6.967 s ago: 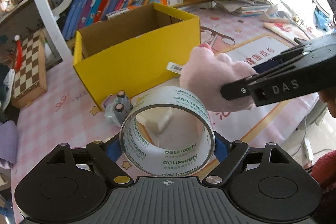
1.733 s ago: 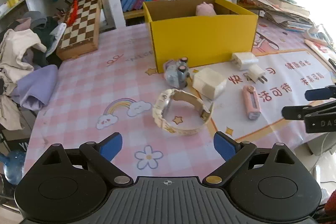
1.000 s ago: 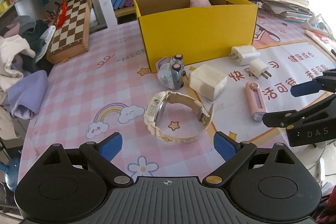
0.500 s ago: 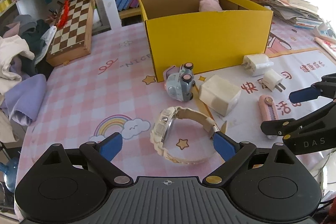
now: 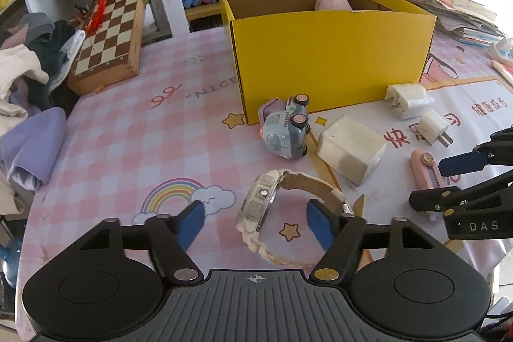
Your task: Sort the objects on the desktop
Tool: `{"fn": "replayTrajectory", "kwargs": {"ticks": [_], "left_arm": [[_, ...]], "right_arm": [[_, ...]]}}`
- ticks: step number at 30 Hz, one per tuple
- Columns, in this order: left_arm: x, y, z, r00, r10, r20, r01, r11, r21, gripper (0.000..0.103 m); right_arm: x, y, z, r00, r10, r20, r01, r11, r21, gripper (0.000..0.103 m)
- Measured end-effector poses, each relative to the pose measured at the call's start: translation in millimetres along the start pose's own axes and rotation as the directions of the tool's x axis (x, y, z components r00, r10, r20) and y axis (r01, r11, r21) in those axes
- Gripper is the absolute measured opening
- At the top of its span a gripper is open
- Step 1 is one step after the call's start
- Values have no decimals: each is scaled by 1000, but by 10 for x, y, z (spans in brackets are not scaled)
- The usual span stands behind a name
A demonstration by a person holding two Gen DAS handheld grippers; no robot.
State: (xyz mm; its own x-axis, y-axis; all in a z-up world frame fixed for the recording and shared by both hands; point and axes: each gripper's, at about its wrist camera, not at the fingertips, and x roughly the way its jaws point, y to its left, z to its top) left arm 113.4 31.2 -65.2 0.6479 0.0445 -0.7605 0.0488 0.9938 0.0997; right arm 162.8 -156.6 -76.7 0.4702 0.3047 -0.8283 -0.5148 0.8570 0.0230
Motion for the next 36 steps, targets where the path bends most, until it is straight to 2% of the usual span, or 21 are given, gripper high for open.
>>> {"fn": "replayTrajectory", "kwargs": {"ticks": [3,7,16,21,27,36], "left_arm": [[39,-16,3,1000,-10,-8,10,1000,5,57],[79,-44,8,1000,-14,-15,14,1000,16,54],[102,6,-1,1000,-3,-25,3,1000,-10,24],[67,40,-31,999,-14,-30,13,999,-29,21],[-27,105,-59,998,-60,-36,57,993,-100,16],[-168,107,-55,996,-85,-2,84,986,-146,16]], "right_arm": [[-5,-17,-2,1000,-4,0,4,1000,-4,36],[-19,-36,-7,1000,-5,0,5,1000,-10,29],[-30,-53,-16,1000,-8,-1,8,1000,-18,23],[-67,-58,-28,1000,-5,4,5,1000,-15,23],[-142,-55,-37,1000,0,18,0,1000,-22,23],[-211,-55,-57,1000,13,20,-12,999,-36,23]]}}
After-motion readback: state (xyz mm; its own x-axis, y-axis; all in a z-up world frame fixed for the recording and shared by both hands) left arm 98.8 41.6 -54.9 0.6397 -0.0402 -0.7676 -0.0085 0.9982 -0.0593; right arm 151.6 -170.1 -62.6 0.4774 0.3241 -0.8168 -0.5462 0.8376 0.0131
